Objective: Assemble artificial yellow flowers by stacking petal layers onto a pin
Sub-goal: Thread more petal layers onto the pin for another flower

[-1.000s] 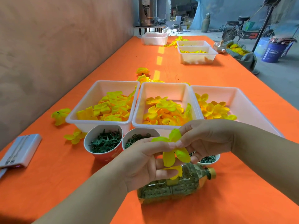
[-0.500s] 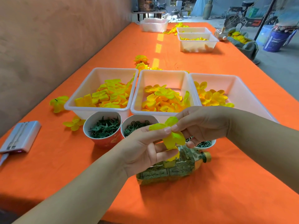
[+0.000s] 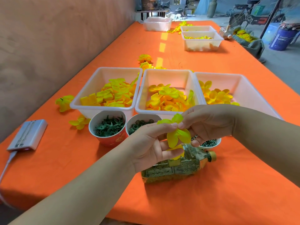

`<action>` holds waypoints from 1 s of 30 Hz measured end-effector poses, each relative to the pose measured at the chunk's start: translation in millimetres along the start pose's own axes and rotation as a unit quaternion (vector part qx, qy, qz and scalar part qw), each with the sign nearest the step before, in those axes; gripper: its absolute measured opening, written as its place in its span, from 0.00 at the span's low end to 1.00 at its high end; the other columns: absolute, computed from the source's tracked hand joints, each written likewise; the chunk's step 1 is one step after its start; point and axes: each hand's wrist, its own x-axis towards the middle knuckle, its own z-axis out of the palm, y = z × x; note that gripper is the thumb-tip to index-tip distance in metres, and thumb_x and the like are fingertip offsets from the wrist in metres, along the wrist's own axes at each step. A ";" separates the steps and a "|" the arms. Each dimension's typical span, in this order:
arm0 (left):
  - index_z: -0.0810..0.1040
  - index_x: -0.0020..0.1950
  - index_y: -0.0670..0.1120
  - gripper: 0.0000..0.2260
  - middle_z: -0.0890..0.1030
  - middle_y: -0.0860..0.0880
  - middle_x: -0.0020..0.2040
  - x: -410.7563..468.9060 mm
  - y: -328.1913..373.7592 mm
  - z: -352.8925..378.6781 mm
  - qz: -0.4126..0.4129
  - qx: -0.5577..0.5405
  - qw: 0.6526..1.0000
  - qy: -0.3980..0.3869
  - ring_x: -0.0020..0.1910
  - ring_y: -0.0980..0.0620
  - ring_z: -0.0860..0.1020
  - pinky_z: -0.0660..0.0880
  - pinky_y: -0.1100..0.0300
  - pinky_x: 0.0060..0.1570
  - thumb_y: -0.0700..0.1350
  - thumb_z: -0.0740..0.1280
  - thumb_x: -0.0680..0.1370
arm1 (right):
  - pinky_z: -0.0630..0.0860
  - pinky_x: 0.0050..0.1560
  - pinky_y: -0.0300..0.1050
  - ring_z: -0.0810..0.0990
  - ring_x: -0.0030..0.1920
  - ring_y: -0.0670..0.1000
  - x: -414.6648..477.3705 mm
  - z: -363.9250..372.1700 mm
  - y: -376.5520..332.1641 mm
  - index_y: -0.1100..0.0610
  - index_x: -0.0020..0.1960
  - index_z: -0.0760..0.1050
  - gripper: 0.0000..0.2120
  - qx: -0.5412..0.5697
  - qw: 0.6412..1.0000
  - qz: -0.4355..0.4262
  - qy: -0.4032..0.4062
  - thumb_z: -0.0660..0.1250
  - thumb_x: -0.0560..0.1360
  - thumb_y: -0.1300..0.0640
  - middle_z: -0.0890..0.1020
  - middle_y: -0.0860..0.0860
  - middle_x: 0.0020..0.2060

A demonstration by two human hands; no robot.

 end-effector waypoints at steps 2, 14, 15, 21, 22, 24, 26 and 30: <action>0.81 0.55 0.44 0.13 0.83 0.44 0.46 0.0 -0.1 1.1 0.003 0.000 1.000 0.004 0.38 0.51 0.84 0.83 0.51 0.45 0.43 0.72 0.70 | 0.76 0.35 0.42 0.82 0.38 0.50 0.7 -0.1 0.1 0.54 0.39 0.83 0.06 0.001 1.000 0.004 0.002 0.67 0.71 0.58 0.85 0.55 0.43; 0.80 0.57 0.41 0.12 0.83 0.40 0.52 -1.2 -2.5 -8.5 0.001 -0.023 0.999 -0.040 0.47 0.46 0.85 0.83 0.50 0.46 0.41 0.70 0.74 | 0.76 0.36 0.42 0.83 0.40 0.50 -2.5 1.3 1.0 0.58 0.49 0.79 0.08 0.002 1.000 -0.006 0.014 0.70 0.71 0.58 0.85 0.55 0.43; 0.80 0.57 0.41 0.12 0.83 0.39 0.52 -0.9 -2.5 -9.3 0.001 -0.024 0.999 -0.043 0.47 0.45 0.85 0.83 0.50 0.46 0.40 0.70 0.74 | 0.76 0.35 0.42 0.83 0.40 0.50 -2.5 1.3 1.3 0.58 0.49 0.79 0.08 0.000 1.000 -0.007 0.013 0.70 0.70 0.58 0.85 0.55 0.43; 0.80 0.57 0.40 0.12 0.83 0.39 0.53 2.1 -4.9 -12.7 0.003 -0.034 0.998 -0.053 0.49 0.46 0.85 0.83 0.53 0.48 0.40 0.70 0.74 | 0.80 0.36 0.42 0.84 0.38 0.51 -0.2 0.0 4.2 0.62 0.50 0.79 0.09 0.026 1.000 -0.006 0.007 0.70 0.71 0.60 0.85 0.57 0.42; 0.80 0.57 0.39 0.13 0.83 0.39 0.54 2.2 -5.2 -12.9 0.004 -0.035 0.998 -0.053 0.49 0.46 0.85 0.83 0.53 0.48 0.40 0.70 0.74 | 0.80 0.36 0.42 0.84 0.39 0.52 0.5 -0.3 5.0 0.62 0.50 0.79 0.09 0.026 1.000 -0.008 0.006 0.70 0.71 0.61 0.85 0.57 0.43; 0.80 0.58 0.39 0.13 0.83 0.39 0.54 2.1 -4.9 -12.3 0.004 -0.036 0.998 -0.050 0.49 0.46 0.85 0.83 0.53 0.48 0.40 0.70 0.74 | 0.81 0.37 0.43 0.85 0.40 0.52 1.3 -0.5 5.2 0.62 0.50 0.80 0.09 0.025 1.000 -0.012 0.006 0.70 0.71 0.61 0.85 0.57 0.43; 0.80 0.58 0.40 0.14 0.83 0.40 0.53 2.2 -4.2 -10.9 0.001 -0.037 0.998 -0.043 0.48 0.47 0.85 0.83 0.52 0.47 0.40 0.71 0.73 | 0.81 0.37 0.43 0.85 0.40 0.53 1.4 -0.5 5.2 0.62 0.49 0.80 0.08 0.026 1.000 -0.013 0.006 0.70 0.71 0.61 0.85 0.58 0.43; 0.79 0.61 0.40 0.16 0.83 0.41 0.53 2.7 -2.9 -7.8 0.001 -0.034 0.999 -0.033 0.47 0.48 0.85 0.83 0.53 0.44 0.40 0.71 0.73 | 0.81 0.41 0.45 0.84 0.40 0.52 2.5 1.9 10.2 0.64 0.50 0.78 0.04 0.014 0.999 -0.030 0.032 0.66 0.76 0.65 0.85 0.56 0.41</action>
